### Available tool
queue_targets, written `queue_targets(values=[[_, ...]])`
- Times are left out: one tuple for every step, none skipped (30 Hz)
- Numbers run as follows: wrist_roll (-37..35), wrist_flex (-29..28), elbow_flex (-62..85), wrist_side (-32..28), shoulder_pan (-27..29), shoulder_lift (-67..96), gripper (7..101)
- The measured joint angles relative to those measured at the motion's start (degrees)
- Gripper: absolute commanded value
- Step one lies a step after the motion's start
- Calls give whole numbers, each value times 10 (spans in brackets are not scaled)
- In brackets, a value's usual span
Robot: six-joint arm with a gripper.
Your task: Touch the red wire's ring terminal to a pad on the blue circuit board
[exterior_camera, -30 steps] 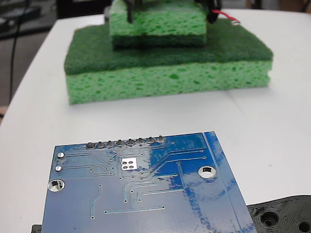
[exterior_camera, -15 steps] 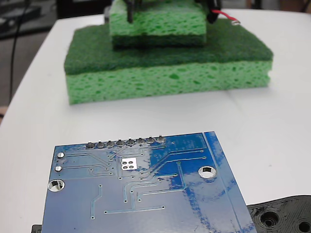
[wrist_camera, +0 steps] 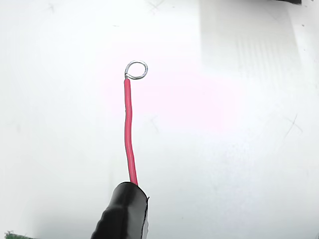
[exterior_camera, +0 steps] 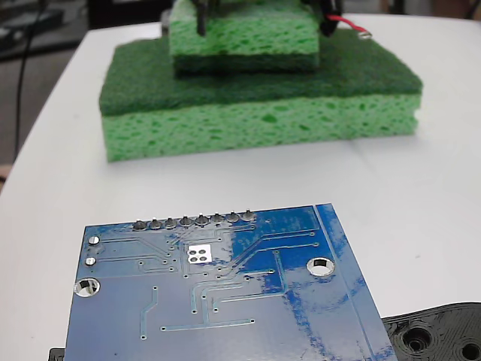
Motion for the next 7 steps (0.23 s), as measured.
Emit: queue_targets(values=[[0, 0, 0, 0, 0, 0, 1003], [0, 0, 0, -1, 0, 0, 1003], [0, 0, 0, 1, 0, 0, 1003], [0, 0, 0, 1, 0, 0, 1003], [0, 0, 0, 1, 0, 0, 1003], [0, 0, 0, 0, 0, 0, 1003], [0, 0, 0, 0, 0, 0, 1003]])
